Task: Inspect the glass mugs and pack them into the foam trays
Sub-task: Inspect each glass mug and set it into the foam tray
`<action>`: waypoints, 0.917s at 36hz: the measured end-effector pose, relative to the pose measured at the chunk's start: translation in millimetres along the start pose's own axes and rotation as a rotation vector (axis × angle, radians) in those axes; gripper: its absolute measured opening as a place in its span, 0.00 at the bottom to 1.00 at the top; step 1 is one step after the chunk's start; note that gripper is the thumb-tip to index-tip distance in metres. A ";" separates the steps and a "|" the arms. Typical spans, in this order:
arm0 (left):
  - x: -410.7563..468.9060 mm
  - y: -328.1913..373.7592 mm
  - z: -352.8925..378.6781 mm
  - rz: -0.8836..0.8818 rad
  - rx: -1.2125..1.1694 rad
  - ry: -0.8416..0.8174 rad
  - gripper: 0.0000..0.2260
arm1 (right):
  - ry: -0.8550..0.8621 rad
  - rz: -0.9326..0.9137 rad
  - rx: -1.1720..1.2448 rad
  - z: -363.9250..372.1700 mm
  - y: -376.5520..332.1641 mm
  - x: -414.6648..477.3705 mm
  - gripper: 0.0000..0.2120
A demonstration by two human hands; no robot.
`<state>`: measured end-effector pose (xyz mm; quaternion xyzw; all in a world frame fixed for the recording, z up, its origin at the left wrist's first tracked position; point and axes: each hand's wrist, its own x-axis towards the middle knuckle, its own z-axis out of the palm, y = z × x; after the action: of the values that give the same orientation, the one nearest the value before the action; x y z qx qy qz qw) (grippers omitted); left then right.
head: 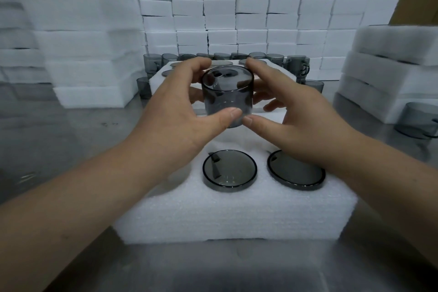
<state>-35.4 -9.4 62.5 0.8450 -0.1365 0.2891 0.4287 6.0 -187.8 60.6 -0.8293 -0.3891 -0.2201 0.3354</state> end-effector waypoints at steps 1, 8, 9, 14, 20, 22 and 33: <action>0.3 -0.2 -0.2 0.000 -0.004 -0.005 0.29 | -0.004 0.000 -0.001 0.2 0.3 -0.1 0.35; 1.0 -1.9 0.1 -0.021 -0.231 -0.081 0.26 | 0.034 -0.013 -0.014 -0.1 0.8 1.5 0.38; 0.8 -2.2 0.4 -0.022 -0.251 -0.094 0.26 | 0.036 -0.020 -0.037 -0.2 0.2 1.9 0.40; -0.7 -2.4 1.1 0.041 -0.194 -0.143 0.26 | 0.029 -0.052 -0.150 -2.5 -2.9 2.7 0.46; 0.4 -2.4 1.2 0.069 -0.009 -0.122 0.20 | 0.030 -0.090 -0.193 -4.0 -5.1 2.5 0.45; 1.6 -2.6 1.8 0.035 -0.056 -0.105 0.23 | 0.033 -0.098 -0.194 -3.9 -5.6 1.7 0.42; 1.5 -3.6 4.8 0.042 -0.365 -0.072 0.23 | -0.001 0.139 0.085 -0.1 0.3 1.3 0.31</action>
<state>-30.7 -11.1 58.9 0.7600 -0.2194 0.2382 0.5635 7.0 -187.5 61.3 -0.8393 -0.3398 -0.1792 0.3847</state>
